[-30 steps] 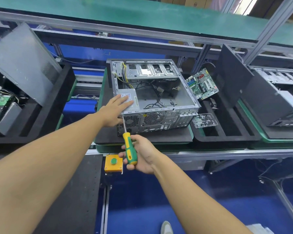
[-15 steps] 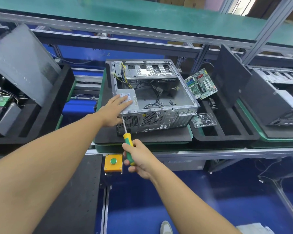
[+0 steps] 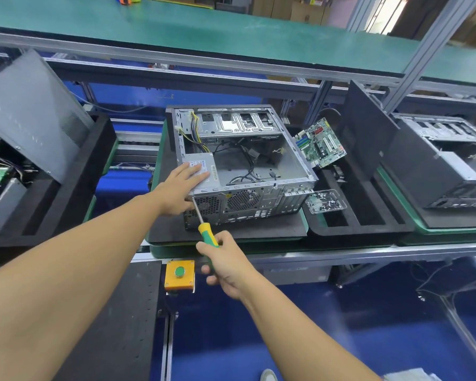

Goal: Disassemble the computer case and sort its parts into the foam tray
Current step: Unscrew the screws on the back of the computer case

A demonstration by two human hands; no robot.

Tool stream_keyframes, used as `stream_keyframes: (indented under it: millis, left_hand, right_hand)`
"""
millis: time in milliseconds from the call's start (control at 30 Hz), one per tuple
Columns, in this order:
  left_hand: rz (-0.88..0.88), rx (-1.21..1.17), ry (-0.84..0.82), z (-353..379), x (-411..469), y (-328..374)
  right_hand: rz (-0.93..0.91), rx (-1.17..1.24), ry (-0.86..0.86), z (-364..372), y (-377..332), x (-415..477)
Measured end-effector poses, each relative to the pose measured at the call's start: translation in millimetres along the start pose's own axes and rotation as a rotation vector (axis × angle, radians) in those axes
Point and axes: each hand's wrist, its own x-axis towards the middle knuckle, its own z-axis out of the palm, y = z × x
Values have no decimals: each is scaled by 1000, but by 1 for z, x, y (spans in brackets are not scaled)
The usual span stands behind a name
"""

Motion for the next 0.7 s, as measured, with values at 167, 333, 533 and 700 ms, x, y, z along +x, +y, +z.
stream_keyframes:
  millis: [167,333,533,700]
  left_hand:
    - [-5,3,-11,-2,-1,1]
    - [1,6,-11,-3,-1,2]
    - [-8,8,-8,-2,-1,3]
    - [-7,7,-10,-2,-1,2]
  right_hand:
    - [148,146,-57,-5,-13,-1]
    - [40,122,-16,1,-8,0]
    - [-15,64,-42,2,-3,0]
    - [41,139,-39,-1,-8,1]
